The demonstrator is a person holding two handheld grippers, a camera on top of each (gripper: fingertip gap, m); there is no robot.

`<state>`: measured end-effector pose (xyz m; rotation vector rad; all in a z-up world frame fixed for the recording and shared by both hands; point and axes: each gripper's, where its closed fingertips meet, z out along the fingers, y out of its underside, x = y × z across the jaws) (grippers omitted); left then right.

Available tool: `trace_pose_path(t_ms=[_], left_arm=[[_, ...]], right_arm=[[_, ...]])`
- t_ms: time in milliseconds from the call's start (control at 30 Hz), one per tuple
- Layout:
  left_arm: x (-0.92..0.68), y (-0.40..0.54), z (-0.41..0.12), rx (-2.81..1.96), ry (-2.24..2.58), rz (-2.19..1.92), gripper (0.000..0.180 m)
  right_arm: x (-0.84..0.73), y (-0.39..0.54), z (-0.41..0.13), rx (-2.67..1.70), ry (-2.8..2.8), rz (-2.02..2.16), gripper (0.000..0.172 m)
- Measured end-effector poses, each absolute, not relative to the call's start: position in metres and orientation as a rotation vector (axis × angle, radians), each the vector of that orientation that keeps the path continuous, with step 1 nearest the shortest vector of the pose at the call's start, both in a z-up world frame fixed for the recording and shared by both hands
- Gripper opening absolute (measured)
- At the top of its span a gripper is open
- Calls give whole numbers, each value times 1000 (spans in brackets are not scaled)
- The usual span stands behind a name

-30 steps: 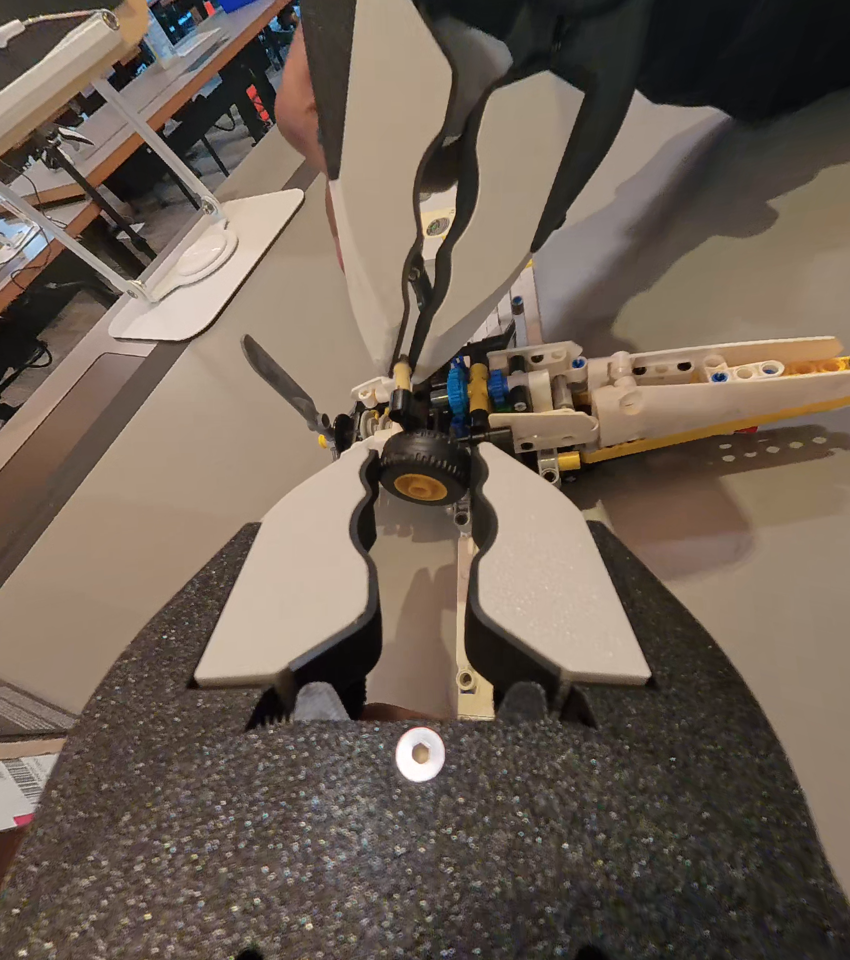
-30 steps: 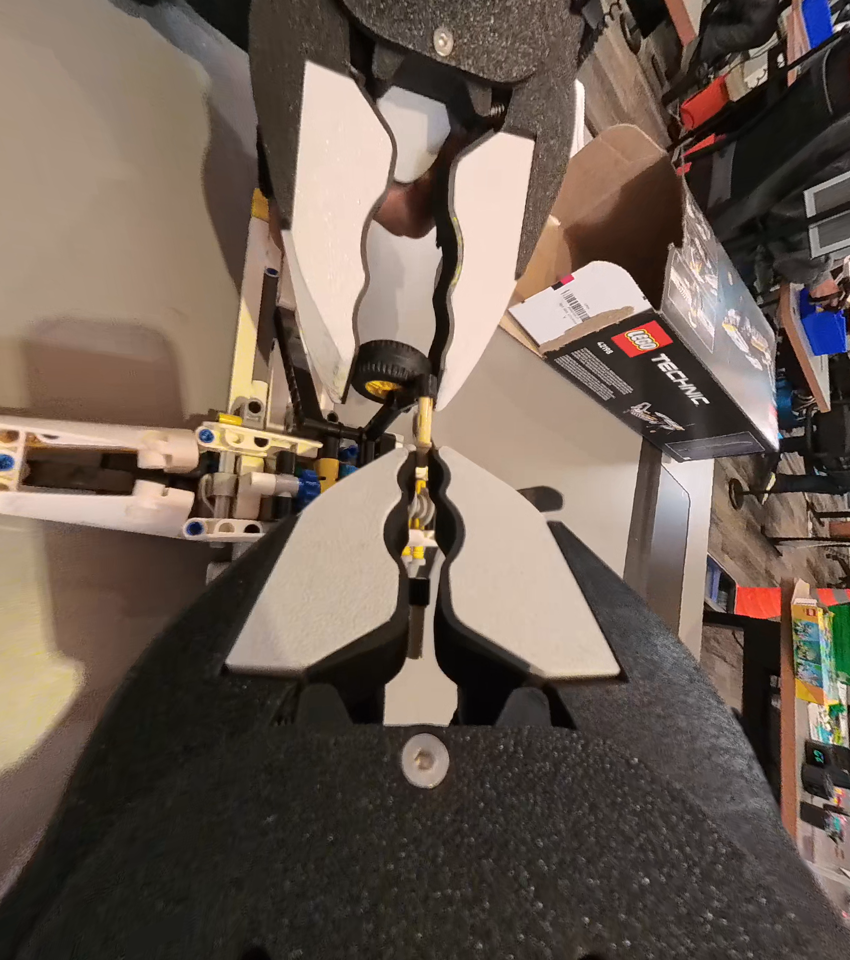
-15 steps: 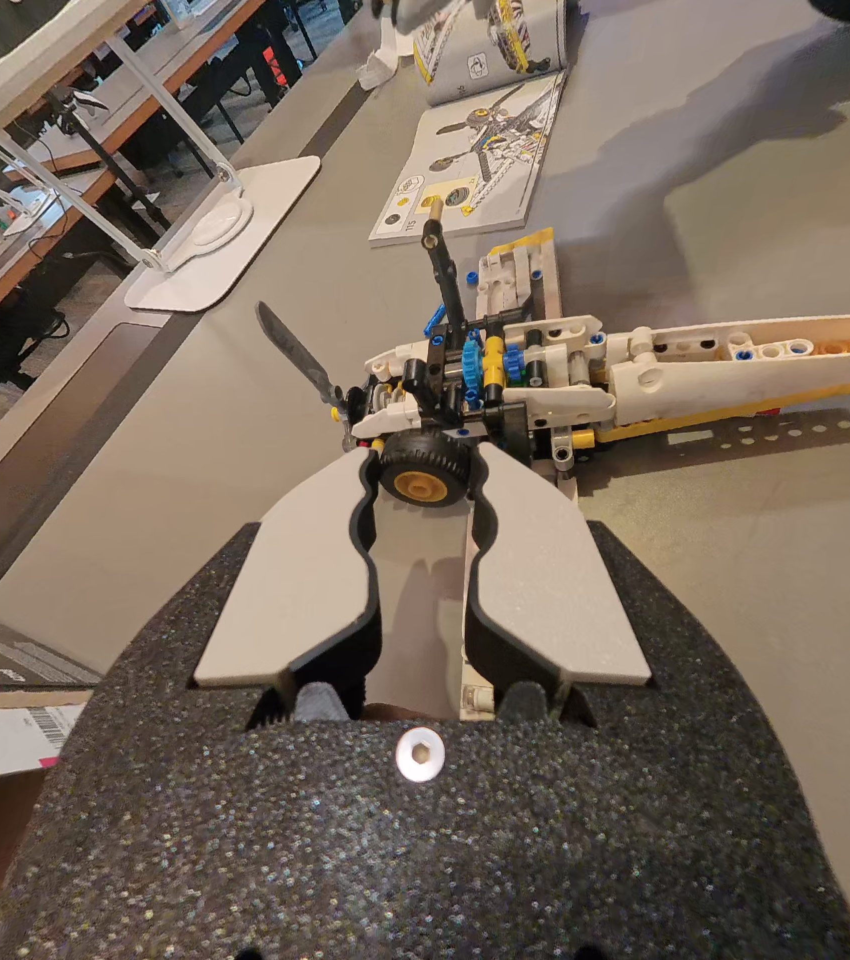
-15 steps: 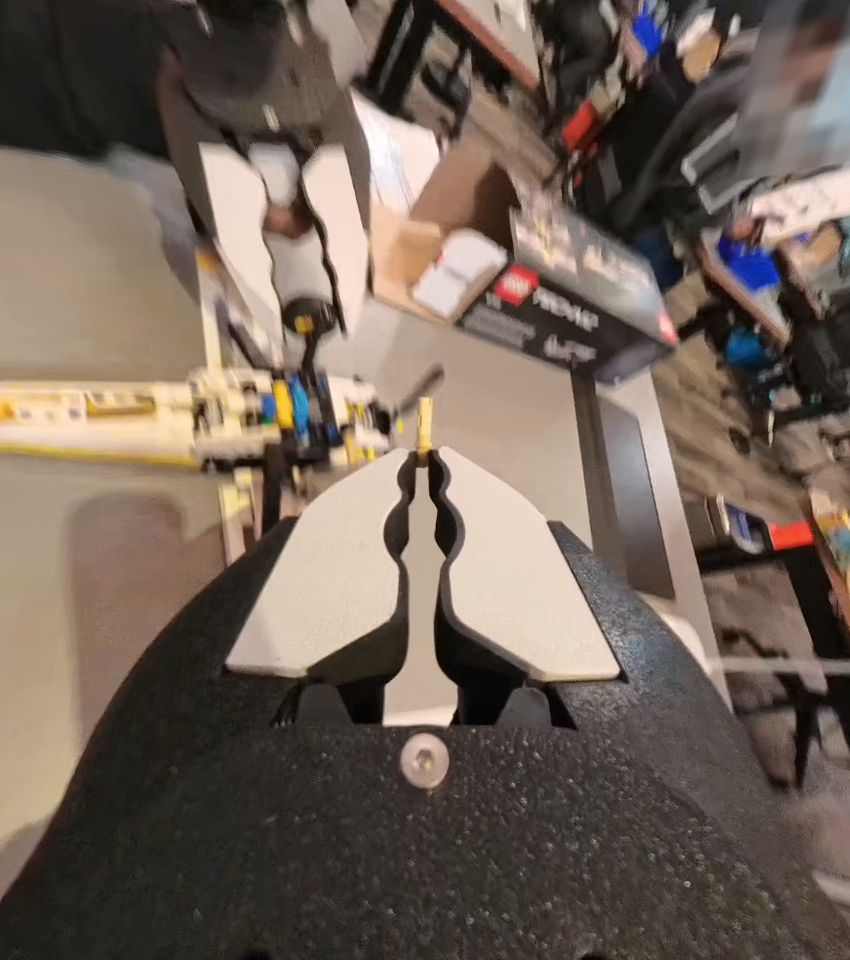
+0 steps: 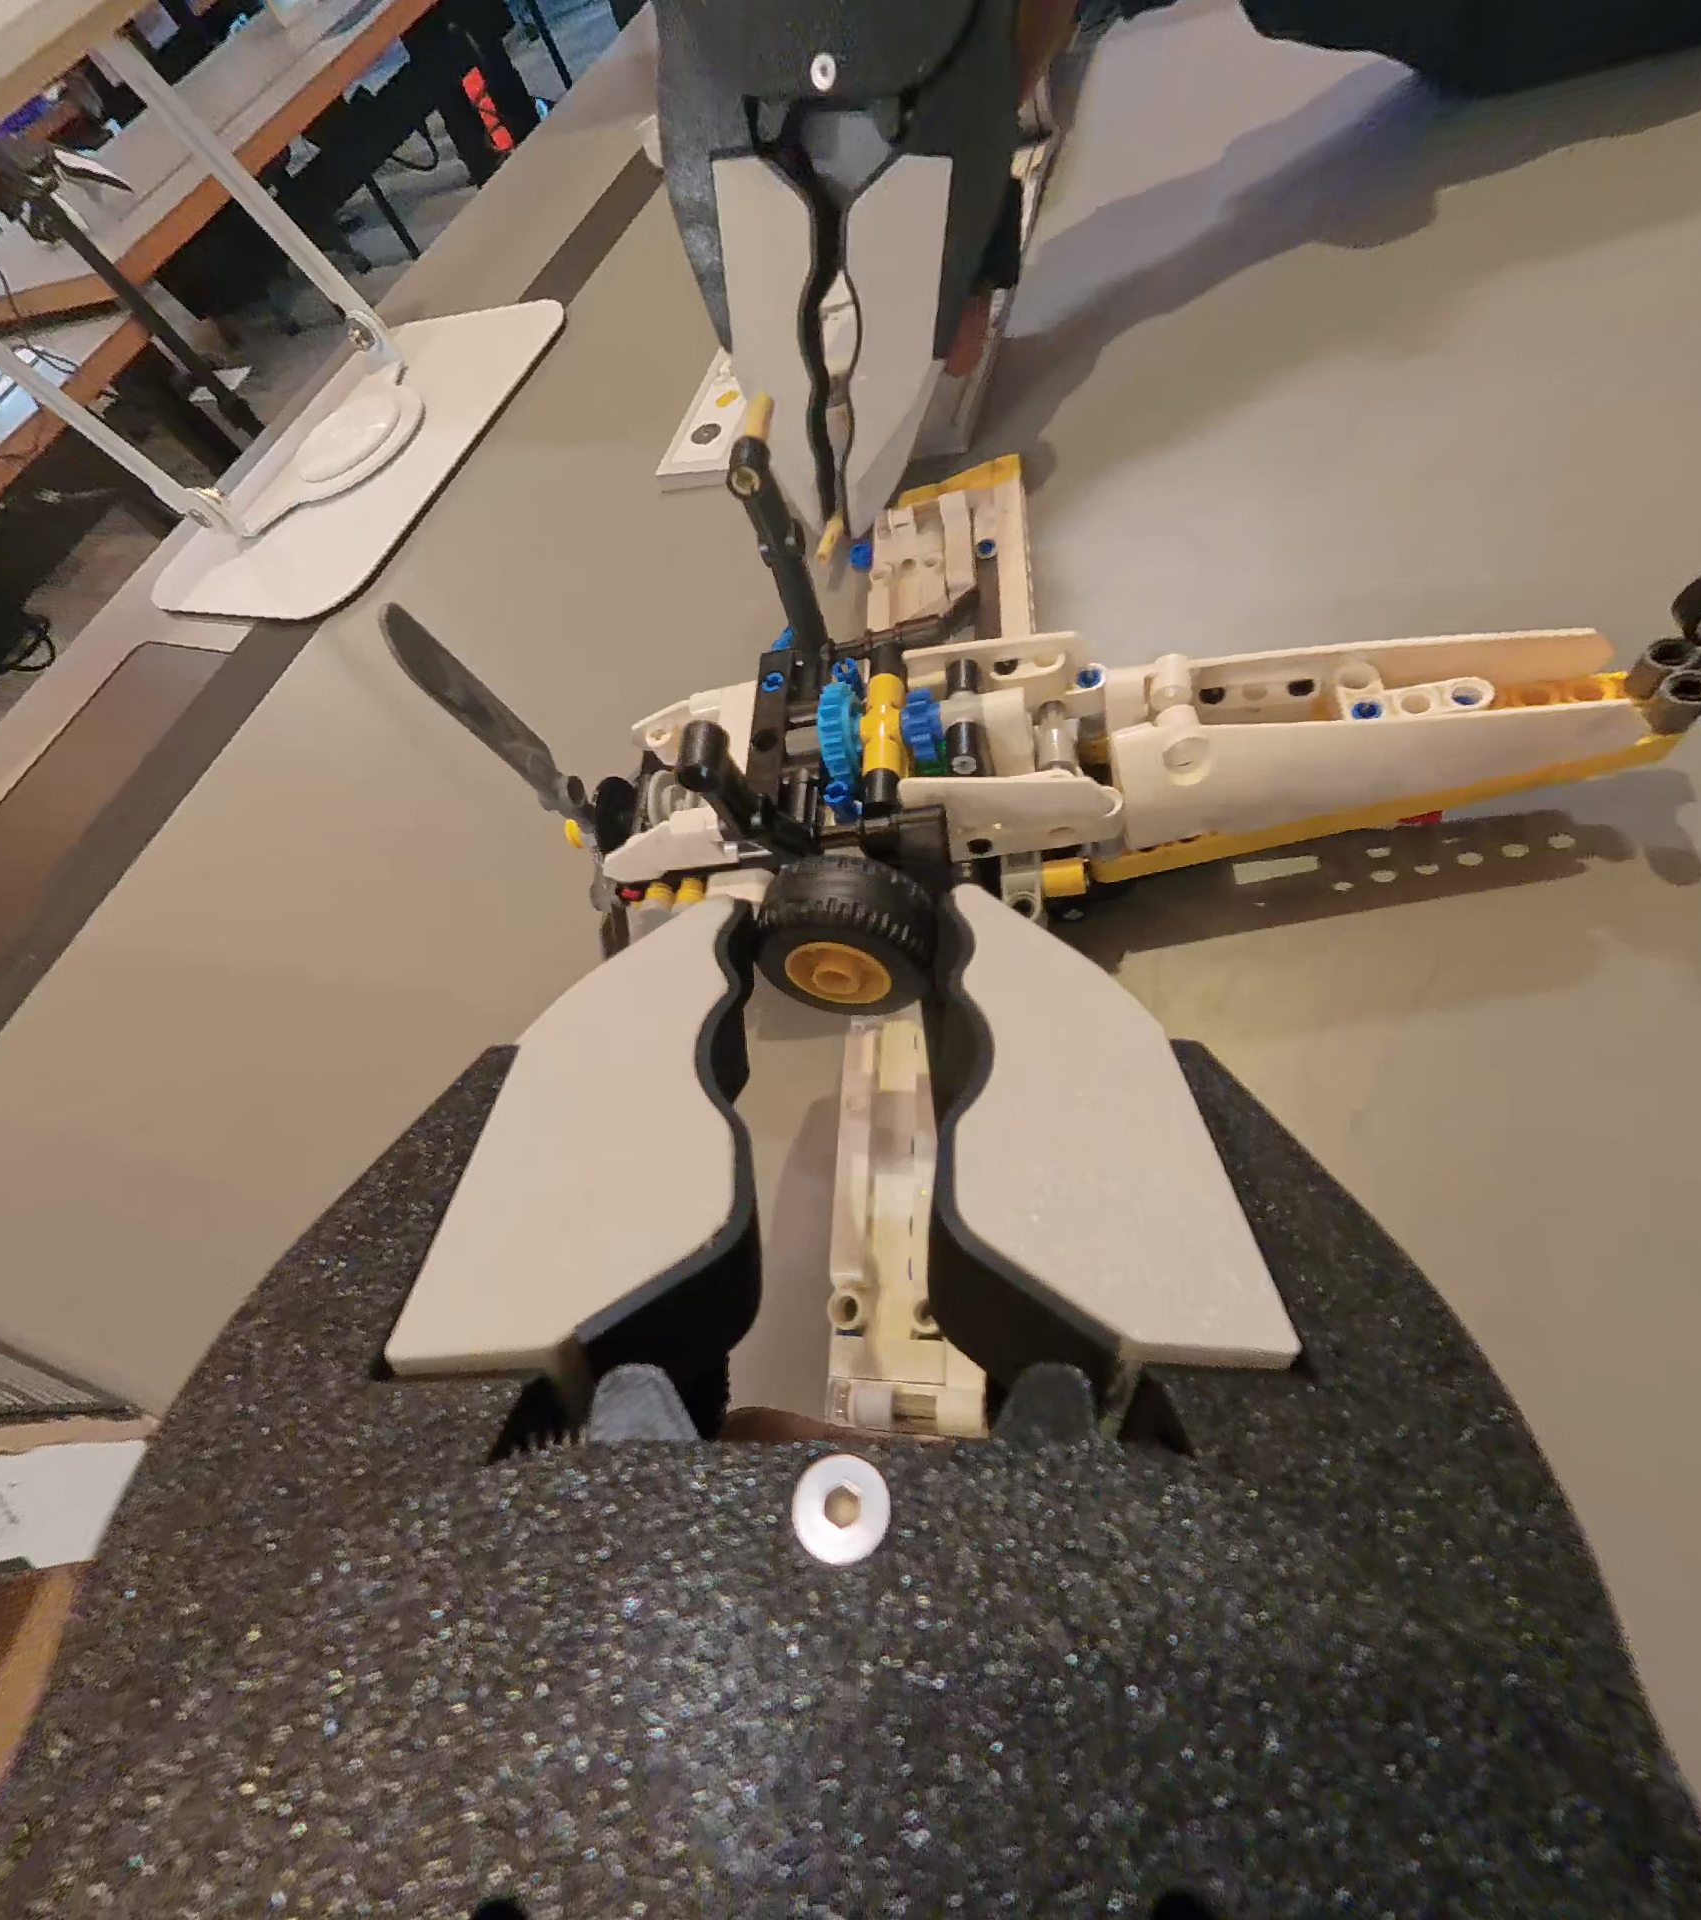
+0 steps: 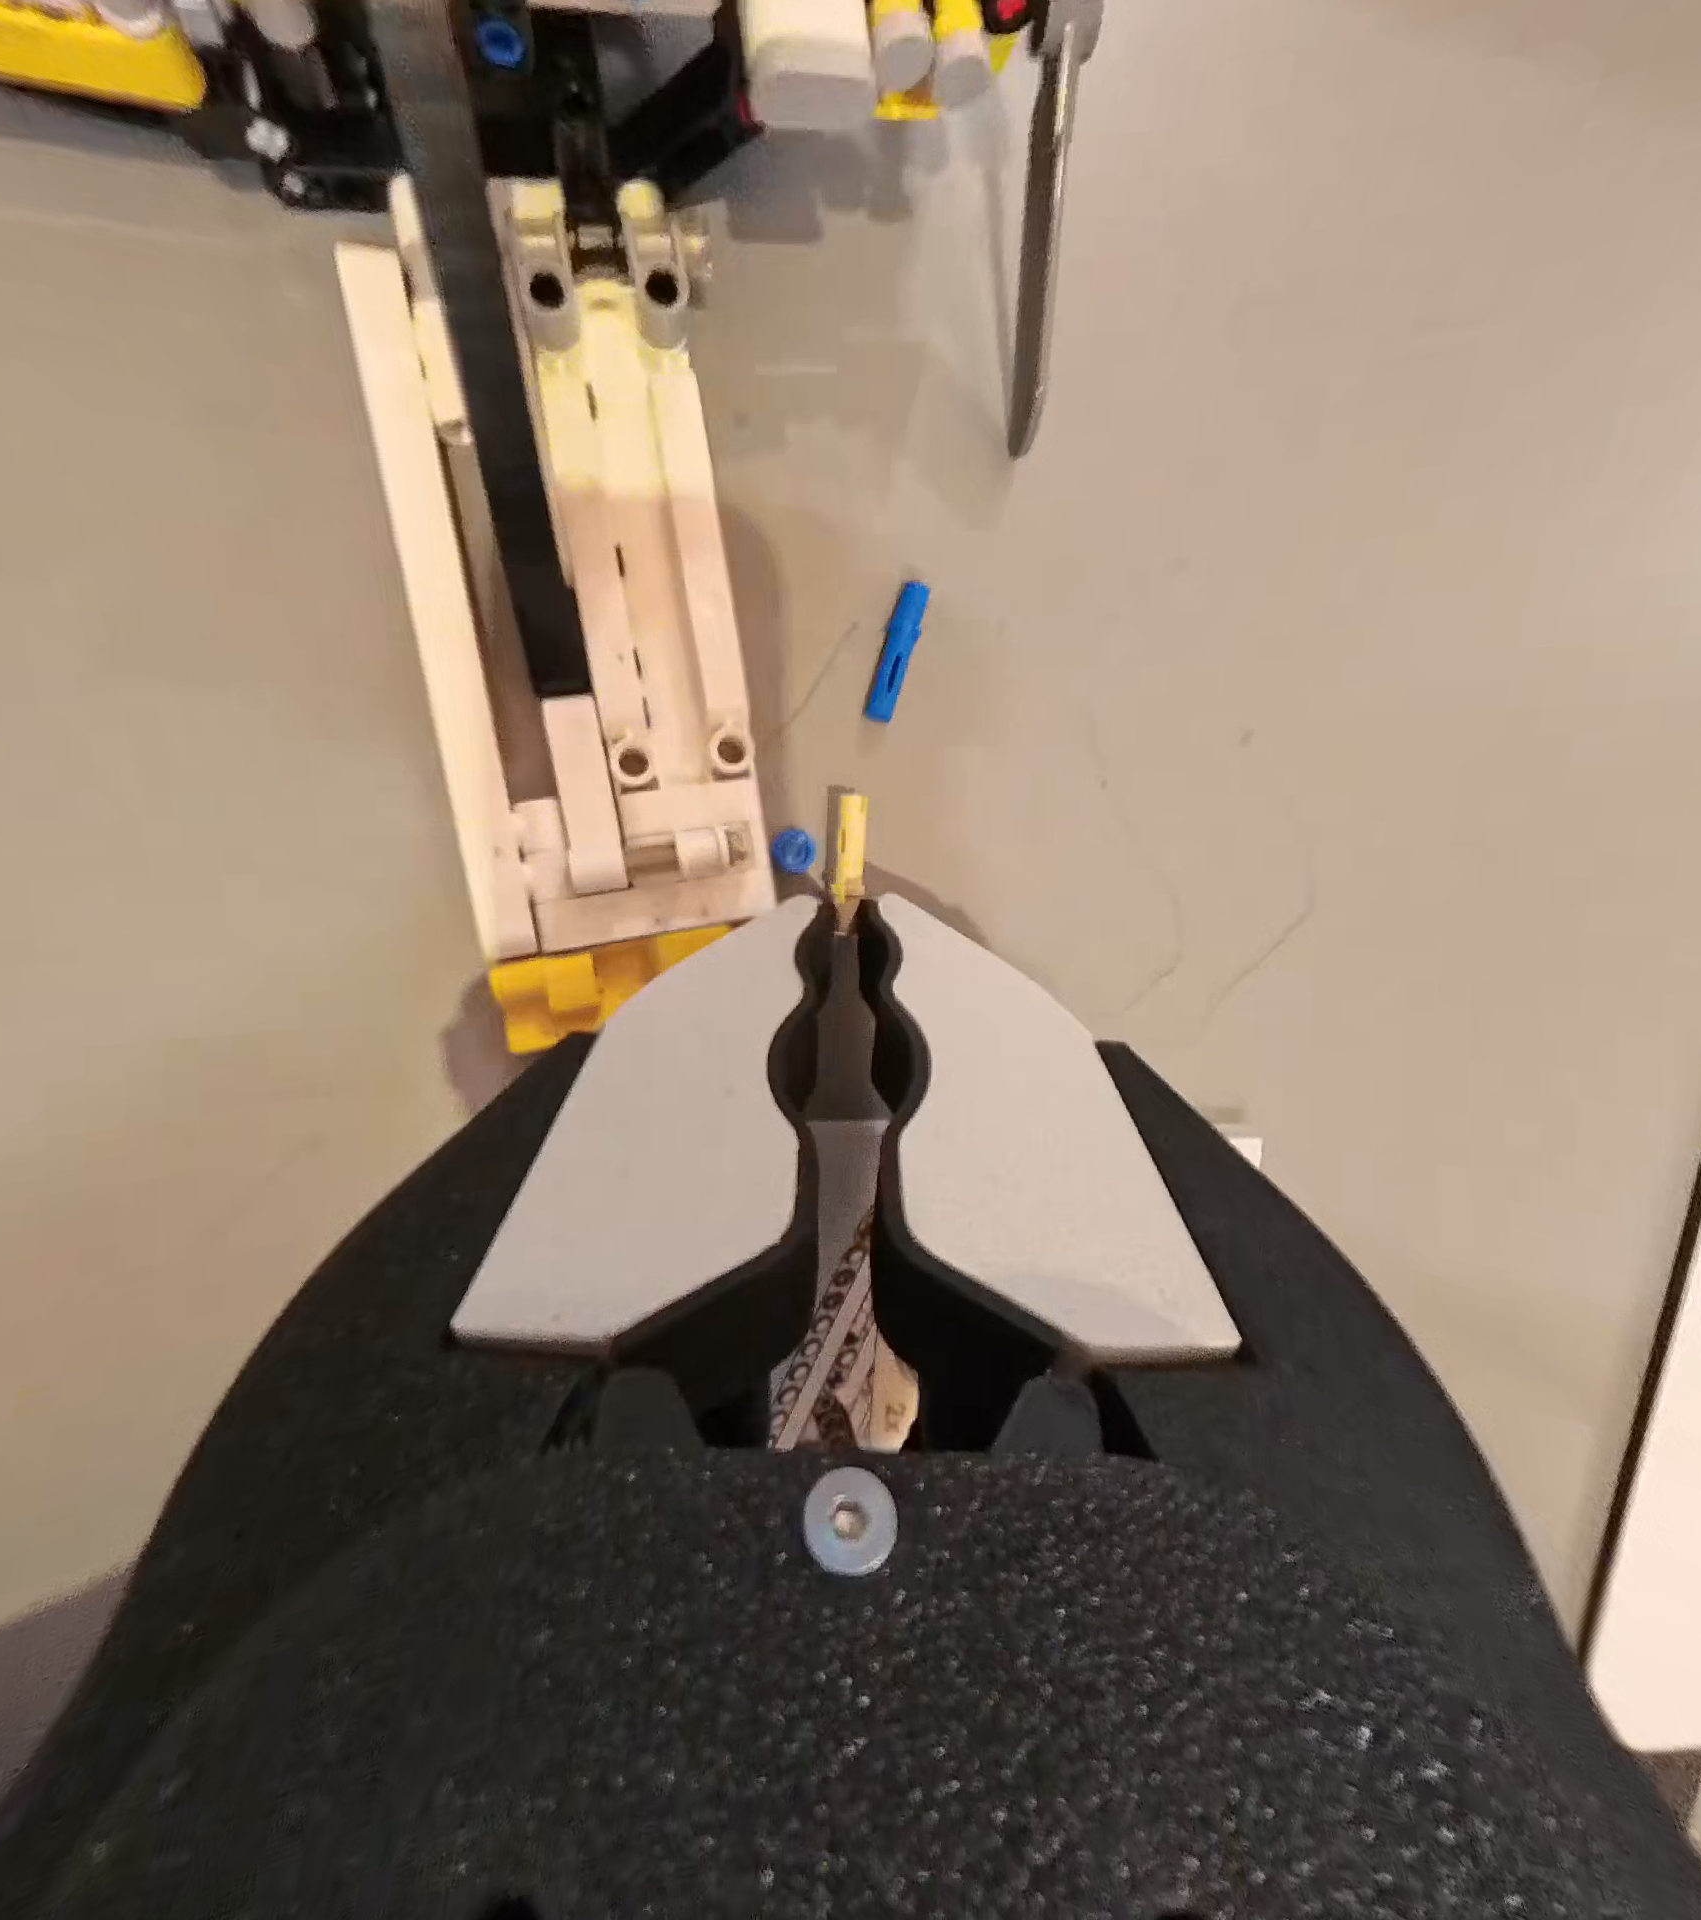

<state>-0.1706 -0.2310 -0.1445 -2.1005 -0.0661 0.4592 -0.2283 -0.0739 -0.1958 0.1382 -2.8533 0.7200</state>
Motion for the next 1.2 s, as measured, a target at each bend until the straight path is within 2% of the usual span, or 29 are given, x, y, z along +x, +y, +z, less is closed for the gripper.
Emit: trace_pose_path(t_ms=[433, 767, 1000, 1200], left_arm=[[-156, -251, -153, -2134, -251, 453, 35], [-162, -259, -171, -2205, -354, 492, 35], [-182, -285, -183, -2340, -436, 546, 34], [-200, -284, -184, -2396, -451, 596, 34]], right_arm=[[-229, -77, -196, 42, -2878, 794, 5], [-234, -70, -177, -74, -2786, 843, 23], [-208, -49, -165, -140, -2697, 908, 23], [-165, -40, -183, -87, -2741, 876, 23]])
